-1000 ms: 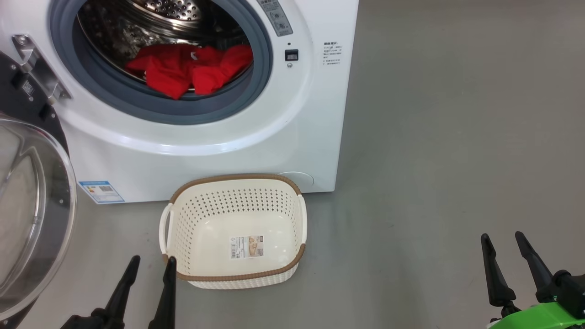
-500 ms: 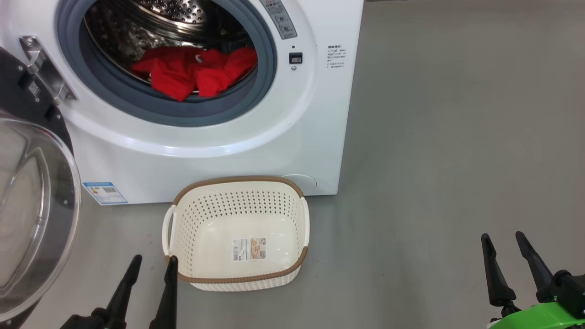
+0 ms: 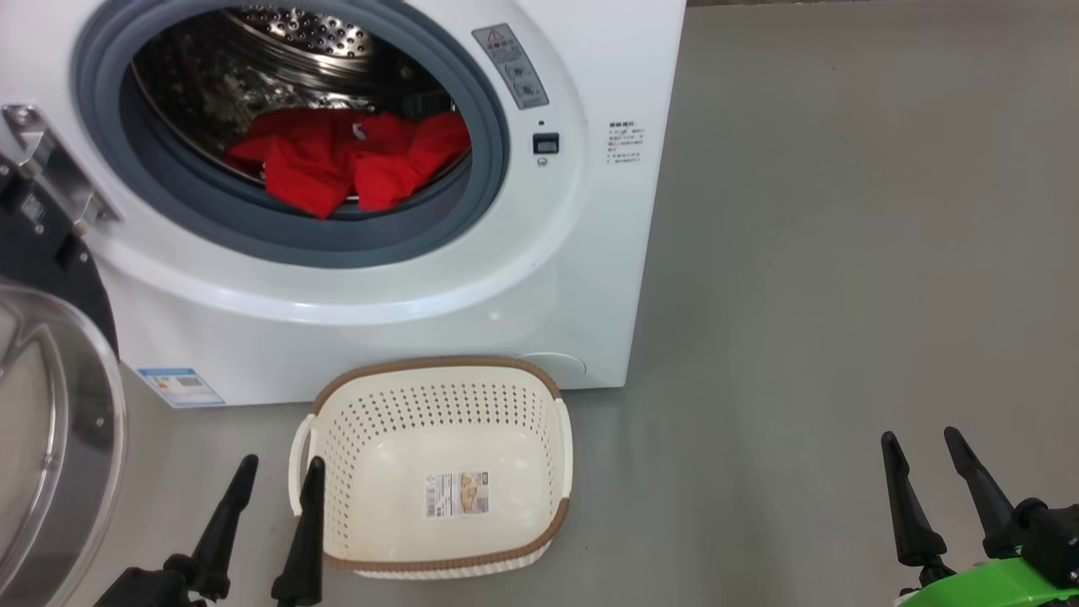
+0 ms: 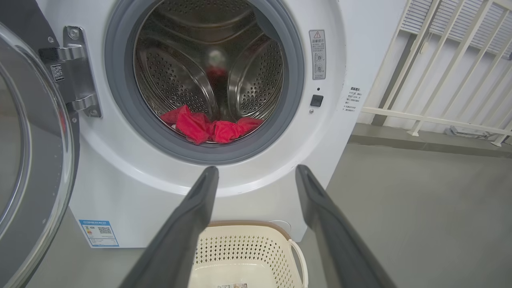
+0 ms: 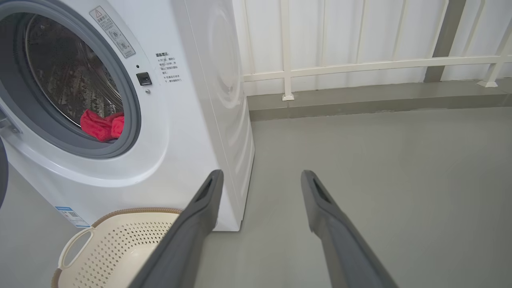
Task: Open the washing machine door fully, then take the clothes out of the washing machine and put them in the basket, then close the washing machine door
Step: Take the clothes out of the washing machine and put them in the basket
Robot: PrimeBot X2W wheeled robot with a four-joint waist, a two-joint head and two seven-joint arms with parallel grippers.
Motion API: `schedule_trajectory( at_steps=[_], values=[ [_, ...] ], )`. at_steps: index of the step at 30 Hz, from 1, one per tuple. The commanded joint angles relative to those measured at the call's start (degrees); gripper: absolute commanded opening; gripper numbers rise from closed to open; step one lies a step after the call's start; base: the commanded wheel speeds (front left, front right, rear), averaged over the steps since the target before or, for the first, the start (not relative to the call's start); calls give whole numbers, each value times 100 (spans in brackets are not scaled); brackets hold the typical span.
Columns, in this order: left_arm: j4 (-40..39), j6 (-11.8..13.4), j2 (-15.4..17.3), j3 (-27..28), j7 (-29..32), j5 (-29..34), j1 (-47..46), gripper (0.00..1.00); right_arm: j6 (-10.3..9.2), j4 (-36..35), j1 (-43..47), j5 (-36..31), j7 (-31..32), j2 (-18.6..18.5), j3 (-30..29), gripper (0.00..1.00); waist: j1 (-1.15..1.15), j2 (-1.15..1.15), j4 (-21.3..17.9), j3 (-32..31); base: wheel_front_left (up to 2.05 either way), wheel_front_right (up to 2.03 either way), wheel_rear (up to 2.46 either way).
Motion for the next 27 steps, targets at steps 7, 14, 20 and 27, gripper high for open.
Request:
schedule_trajectory(
  at_steps=[7, 14, 20, 27],
  values=[
    [-79, 9, 57, 237, -28, 8, -304, 100, 42, -145, -145, -51, -54, -78, 151, 100, 0, 0, 22, 79, 114, -118, 4],
    [5, 9, 53, 203, -28, -11, -353, 100, 42, -119, -171, -43, -54, -76, 152, 100, 0, 0, 29, 86, 55, -56, 1],
    [40, 9, 39, 215, -28, -28, -346, 100, 42, -114, -170, -38, -54, -69, 162, 100, 0, 0, 25, 82, 0, 0, 0],
    [99, 9, 13, 266, -28, -24, -333, 100, 42, -110, -172, -26, -54, -65, 145, 100, 0, 0, 10, 83, 0, 0, 0]
  ],
)
